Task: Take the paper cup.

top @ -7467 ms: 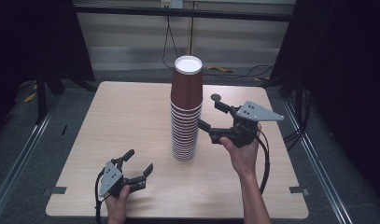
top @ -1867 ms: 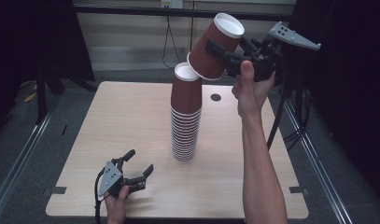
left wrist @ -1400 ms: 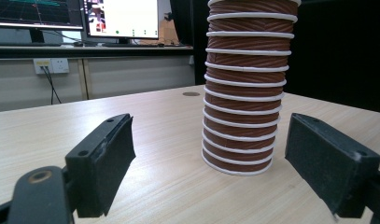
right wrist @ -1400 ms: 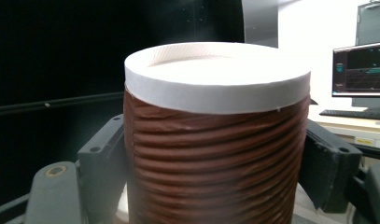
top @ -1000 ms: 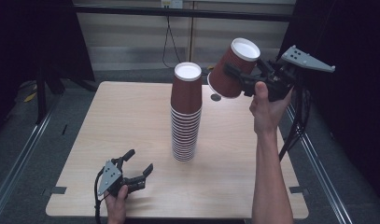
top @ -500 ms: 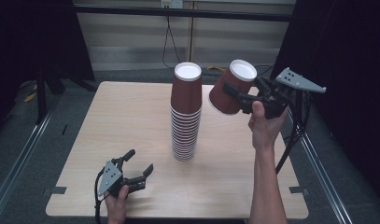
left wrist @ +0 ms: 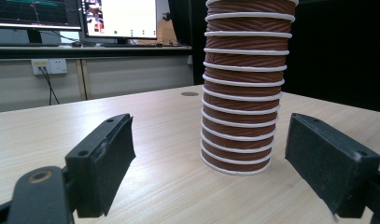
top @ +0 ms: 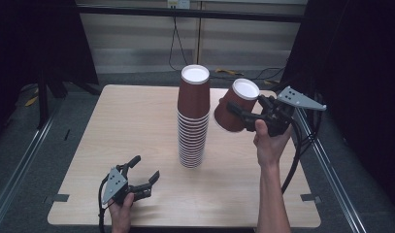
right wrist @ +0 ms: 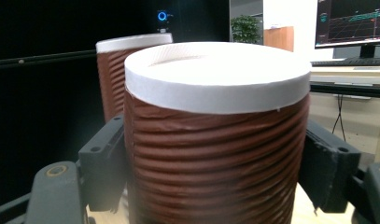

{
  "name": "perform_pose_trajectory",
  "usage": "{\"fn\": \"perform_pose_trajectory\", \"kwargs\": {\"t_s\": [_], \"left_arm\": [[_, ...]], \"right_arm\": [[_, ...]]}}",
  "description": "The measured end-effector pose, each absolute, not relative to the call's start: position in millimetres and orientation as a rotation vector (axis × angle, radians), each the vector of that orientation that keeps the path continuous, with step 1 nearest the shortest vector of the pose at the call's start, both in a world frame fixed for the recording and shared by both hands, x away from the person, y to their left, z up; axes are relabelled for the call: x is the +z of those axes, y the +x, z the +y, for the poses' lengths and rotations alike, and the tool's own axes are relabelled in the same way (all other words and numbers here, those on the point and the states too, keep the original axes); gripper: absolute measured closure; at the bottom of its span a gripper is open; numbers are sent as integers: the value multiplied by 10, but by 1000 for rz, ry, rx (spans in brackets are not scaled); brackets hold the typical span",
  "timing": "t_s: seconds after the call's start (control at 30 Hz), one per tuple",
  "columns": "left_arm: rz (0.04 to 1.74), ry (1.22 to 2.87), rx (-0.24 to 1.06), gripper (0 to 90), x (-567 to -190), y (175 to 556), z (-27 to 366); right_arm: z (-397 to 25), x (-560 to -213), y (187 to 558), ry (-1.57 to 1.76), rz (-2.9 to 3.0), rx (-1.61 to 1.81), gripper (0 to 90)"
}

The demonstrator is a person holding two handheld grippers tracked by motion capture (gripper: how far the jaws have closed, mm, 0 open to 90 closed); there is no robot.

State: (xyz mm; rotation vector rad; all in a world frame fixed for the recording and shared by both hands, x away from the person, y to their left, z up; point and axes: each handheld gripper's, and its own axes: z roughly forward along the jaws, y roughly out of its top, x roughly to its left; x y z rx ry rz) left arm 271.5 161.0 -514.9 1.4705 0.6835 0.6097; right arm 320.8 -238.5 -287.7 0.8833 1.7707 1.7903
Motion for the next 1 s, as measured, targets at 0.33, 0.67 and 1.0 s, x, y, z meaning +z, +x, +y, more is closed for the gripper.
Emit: {"fn": "perform_pose_trajectory", "kwargs": {"t_s": [0.33,0.67,1.0], "left_arm": [[687,1465,596,156,-5150,2715,1616],[668,1490,592,156,-5142,2721,1605],[619,1538,522,161,-5071,2717,1504]], "right_arm": [[-2375,-3064,3072,891,1782,1791,215],[-2350,-3307,3005,912,1819,1796,215],[-2234,-3577,2959,931,1882,1796,215]]}}
